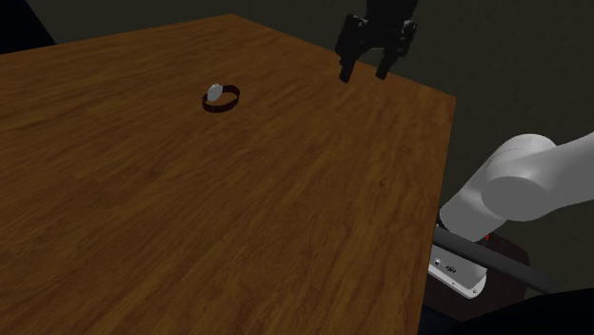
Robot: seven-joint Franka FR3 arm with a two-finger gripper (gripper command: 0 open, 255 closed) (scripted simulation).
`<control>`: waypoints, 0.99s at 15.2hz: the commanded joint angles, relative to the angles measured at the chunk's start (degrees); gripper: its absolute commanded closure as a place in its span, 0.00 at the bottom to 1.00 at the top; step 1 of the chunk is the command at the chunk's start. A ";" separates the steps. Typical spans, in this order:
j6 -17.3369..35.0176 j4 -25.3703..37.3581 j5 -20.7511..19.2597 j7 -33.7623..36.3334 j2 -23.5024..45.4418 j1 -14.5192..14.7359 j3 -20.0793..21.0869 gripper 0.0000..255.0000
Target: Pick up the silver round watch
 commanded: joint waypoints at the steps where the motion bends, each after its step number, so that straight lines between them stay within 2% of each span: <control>1: 0.60 2.56 1.02 4.45 2.80 -0.20 2.88 0.00; 5: 1.63 8.75 1.57 12.95 9.28 -1.10 8.40 0.00; 9: 2.45 16.19 0.17 22.03 17.10 -2.27 14.14 0.00; 12: 2.73 22.70 -2.60 29.46 24.13 -2.96 18.60 0.00; 15: 2.38 30.19 -7.31 37.62 32.49 -2.59 22.77 0.00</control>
